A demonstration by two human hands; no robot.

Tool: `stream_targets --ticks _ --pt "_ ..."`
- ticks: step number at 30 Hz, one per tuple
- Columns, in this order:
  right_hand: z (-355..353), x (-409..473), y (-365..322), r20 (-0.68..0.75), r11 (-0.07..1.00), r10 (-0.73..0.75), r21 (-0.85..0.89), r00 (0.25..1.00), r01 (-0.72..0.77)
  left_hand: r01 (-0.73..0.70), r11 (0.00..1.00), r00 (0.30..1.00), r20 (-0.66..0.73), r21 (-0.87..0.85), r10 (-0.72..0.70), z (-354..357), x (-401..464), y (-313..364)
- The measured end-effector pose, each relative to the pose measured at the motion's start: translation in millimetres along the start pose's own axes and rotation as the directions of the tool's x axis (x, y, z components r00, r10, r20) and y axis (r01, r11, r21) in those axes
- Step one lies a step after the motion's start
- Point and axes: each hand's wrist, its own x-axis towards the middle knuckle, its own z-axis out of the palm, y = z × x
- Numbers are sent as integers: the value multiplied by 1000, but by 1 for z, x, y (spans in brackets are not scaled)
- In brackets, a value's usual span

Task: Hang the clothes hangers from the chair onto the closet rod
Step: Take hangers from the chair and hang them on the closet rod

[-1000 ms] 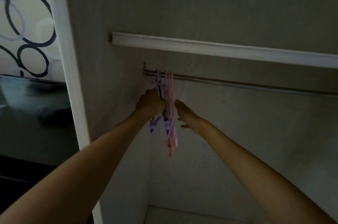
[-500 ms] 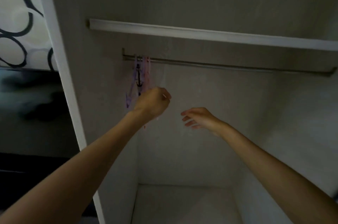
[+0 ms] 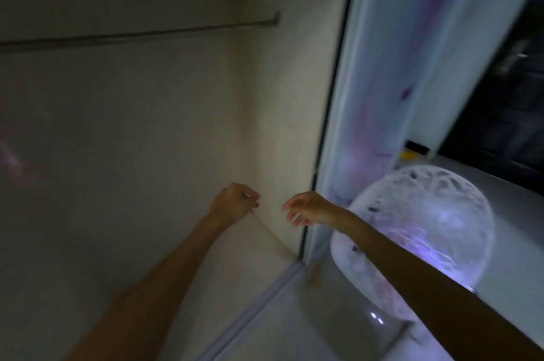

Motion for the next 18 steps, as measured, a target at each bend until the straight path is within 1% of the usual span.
stream_targets --ticks 1,3,4,7,9,10,12,14,15,17,18 --pt "-20 -13 28 -45 998 44 47 998 -42 2 1000 997 73 -19 0 32 3 13" --pt "-44 -31 63 -79 990 93 116 993 -84 26 999 991 130 -47 -20 68 9 23" --pt "-60 -45 85 -113 982 134 151 985 -116 25 999 983 181 -38 -17 94 12 32" --pt "-99 -79 145 -200 964 194 221 960 -149 -19 1000 959 283 -14 22 152 13 54" --pt "-126 -102 189 -244 944 248 280 938 -177 -12 1000 928 372 -20 19 194 13 74" --pt "-139 -111 208 -252 927 281 320 926 -195 23 998 908 420 -57 3 213 15 82" --pt "-165 -130 246 -264 893 354 378 897 -242 28 997 866 500 -72 12 254 18 103" --pt "-187 -143 274 -242 857 417 426 876 -290 21 997 869 495 -79 21 287 19 119" --pt "-196 -149 285 -220 837 441 451 870 -310 40 992 882 470 -121 22 302 21 127" --pt "-215 -150 312 -215 828 466 446 858 -338 18 986 927 373 -165 45 334 27 133" --pt "-224 -148 324 -231 835 472 427 851 -347 -3 987 945 323 -161 56 349 33 131"
